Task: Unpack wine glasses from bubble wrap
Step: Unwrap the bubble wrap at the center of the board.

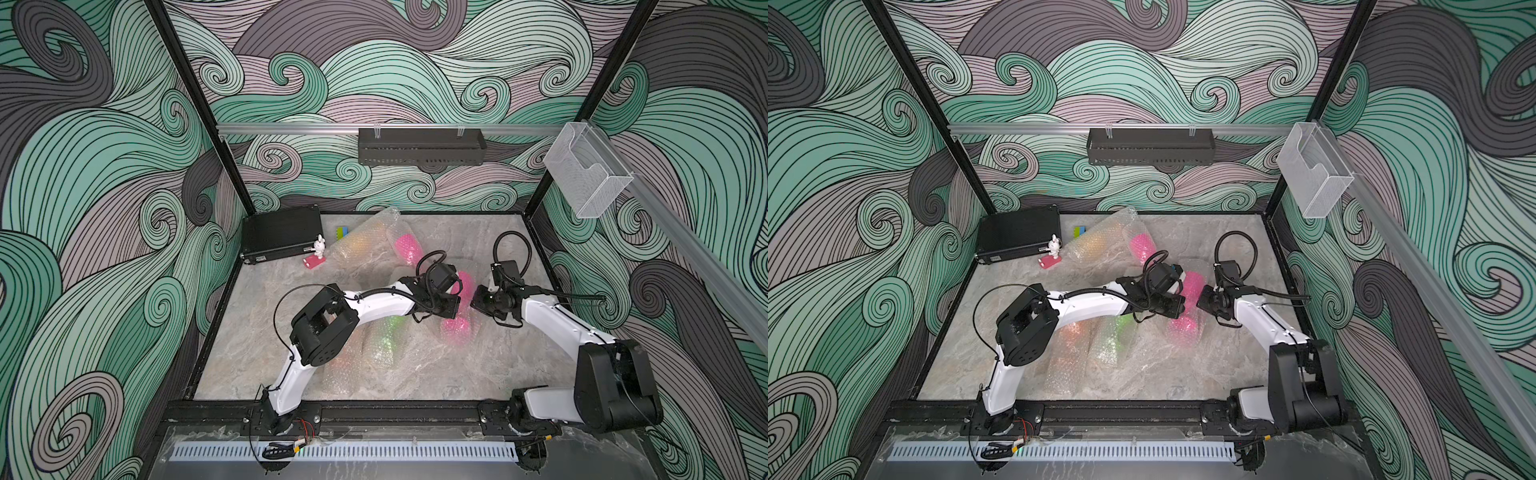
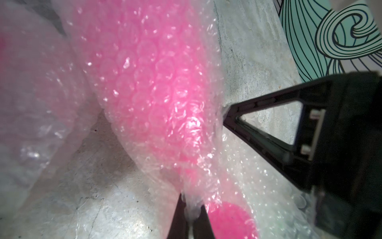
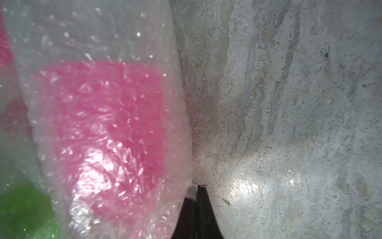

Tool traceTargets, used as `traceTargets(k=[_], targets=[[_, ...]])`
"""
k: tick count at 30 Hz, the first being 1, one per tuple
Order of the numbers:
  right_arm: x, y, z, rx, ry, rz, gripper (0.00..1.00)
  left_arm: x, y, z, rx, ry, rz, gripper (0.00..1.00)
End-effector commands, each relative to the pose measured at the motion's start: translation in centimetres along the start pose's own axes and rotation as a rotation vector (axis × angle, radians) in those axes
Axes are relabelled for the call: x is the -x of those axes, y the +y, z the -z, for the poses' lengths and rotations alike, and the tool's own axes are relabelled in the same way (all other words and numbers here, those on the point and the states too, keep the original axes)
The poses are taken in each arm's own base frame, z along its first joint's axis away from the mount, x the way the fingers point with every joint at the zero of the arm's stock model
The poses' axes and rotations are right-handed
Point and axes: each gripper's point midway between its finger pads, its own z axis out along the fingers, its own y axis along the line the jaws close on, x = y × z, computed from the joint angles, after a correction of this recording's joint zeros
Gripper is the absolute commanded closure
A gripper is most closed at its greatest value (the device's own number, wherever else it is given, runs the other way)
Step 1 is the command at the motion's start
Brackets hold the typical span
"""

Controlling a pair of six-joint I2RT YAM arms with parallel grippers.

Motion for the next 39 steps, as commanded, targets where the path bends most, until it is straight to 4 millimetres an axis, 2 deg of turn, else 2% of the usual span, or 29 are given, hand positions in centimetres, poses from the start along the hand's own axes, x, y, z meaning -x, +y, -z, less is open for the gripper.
traceTargets(k=[1, 15, 20, 25, 31, 34, 39], targets=[[1.1, -0.4, 0.3, 0.005, -0.05, -0.047, 0.99, -1.1, 0.9, 0.0, 0.046, 0.033, -0.005, 1.0], [0.8, -0.4, 0.6, 0.082, -0.11, -0.116, 1.0, -1.8, 2.3, -0.1, 0.106, 0.062, -0.012, 1.0], [0.5, 0.9, 0.4, 0.164, -0.096, -0.102, 1.0, -1.8, 2.1, -0.1, 0.094, 0.063, -0.018, 1.0], [-0.7, 1.3, -0.8, 0.184, -0.054, -0.088, 0.91, -1.5, 1.3, -0.1, 0.065, 0.063, -0.022, 1.0], [-1.5, 2.1, -1.5, 0.182, -0.037, -0.049, 0.73, -1.1, 0.4, -0.2, 0.04, 0.061, -0.025, 1.0], [-1.4, 1.9, -1.8, 0.16, -0.043, -0.041, 0.72, -0.9, 0.2, -0.1, 0.036, 0.059, -0.026, 1.0], [-0.1, 1.7, -1.8, 0.125, -0.083, -0.02, 0.71, -1.3, 0.2, -0.4, 0.031, 0.073, -0.027, 1.0]])
